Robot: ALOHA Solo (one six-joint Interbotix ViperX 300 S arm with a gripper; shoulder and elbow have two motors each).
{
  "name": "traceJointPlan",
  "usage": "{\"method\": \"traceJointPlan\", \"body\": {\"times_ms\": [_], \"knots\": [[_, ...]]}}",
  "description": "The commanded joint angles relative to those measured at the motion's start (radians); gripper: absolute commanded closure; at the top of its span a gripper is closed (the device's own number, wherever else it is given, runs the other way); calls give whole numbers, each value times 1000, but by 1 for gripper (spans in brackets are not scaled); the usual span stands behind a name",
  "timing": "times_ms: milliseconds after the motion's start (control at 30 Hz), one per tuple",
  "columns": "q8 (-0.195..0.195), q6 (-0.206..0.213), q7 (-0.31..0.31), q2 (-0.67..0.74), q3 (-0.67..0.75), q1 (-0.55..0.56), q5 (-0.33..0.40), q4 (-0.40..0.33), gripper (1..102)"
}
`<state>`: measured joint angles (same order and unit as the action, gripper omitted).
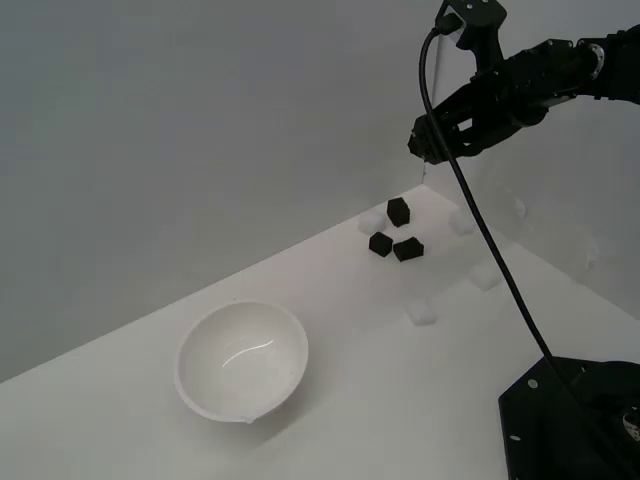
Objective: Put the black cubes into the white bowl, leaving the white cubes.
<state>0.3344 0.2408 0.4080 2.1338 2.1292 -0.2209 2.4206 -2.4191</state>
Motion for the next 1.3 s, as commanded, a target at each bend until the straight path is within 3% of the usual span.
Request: {"method": "traceJointPlan", "body": {"times_ms": [0,133,300,500,600,833,1267], "knots": [[14,9,-54,-14,-12,-21,3,-6,56],[14,14,-135,-66,-61,-28,23,-26,55],[14,15,-179,-130,-126,-32,31,-32,48],[14,32,-190,-221,-216,-32,17,-20,4],[14,34,-202,-259,-255,-32,15,-20,3],[8,37,-327,-324,-319,-32,11,-15,3],[6,37,-342,-486,-483,-32,-60,52,3]]}}
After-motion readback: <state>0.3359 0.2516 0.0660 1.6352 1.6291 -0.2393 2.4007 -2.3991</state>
